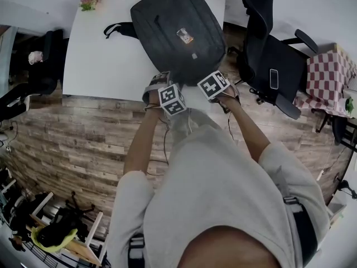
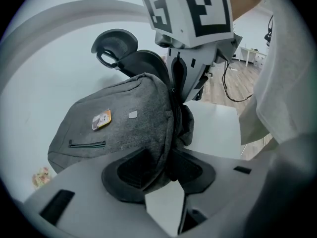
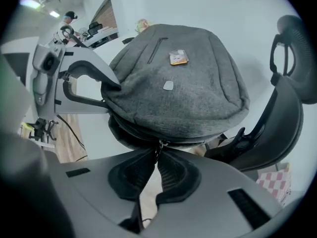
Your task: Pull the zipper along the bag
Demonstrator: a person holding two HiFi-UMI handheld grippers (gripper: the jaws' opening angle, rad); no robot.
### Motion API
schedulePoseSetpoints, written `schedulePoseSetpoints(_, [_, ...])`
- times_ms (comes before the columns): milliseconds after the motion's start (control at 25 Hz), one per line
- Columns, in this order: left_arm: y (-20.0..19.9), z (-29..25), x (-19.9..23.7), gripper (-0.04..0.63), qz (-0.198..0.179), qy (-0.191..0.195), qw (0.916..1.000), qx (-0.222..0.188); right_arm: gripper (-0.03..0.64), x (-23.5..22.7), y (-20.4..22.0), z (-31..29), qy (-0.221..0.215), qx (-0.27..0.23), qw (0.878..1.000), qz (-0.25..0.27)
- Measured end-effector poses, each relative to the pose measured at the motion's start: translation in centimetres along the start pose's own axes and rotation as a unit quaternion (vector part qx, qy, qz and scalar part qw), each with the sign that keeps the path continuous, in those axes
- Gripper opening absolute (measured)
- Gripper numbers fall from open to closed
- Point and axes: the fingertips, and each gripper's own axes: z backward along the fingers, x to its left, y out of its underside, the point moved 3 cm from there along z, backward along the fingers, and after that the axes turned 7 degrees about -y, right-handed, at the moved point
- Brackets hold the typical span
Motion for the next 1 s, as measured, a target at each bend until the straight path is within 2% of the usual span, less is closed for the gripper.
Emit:
schedulePoseSetpoints(120, [0.1, -0.1, 0.1, 0.169, 0.005, 0.002, 1.0000, -0.003, 0.034, 0.7, -0.6, 0.4, -0.022, 0.004, 1.000, -0.011])
schedulePoseSetpoints(480, [0.4, -0.1, -0.1, 0.167, 0.005, 0.004, 1.0000, -0.006, 0.037, 2.8, -0.8, -0.6, -0.004, 0.016, 1.000, -0.006])
schedulePoseSetpoints(760, [0.0, 0.4, -0.2, 0.167, -0.001, 0.007, 0.9999, -0.011, 0.041, 2.8, -0.6, -0.3, -0.039, -0.040, 0.998, -0.026])
schedulePoseSetpoints(920, [-0.1, 1.0, -0.4, 0.178, -0.014, -0.023, 0.9994, -0.020, 0.045, 3.4, 0.2, -0.5, -0.071, -0.081, 0.993, -0.042])
schedulePoseSetpoints(1000, [-0.1, 1.4, -0.3, 0.187, -0.015, -0.039, 0.9988, -0.023, 0.051, 3.1, 0.3, -0.4, -0.059, -0.094, 0.993, -0.028])
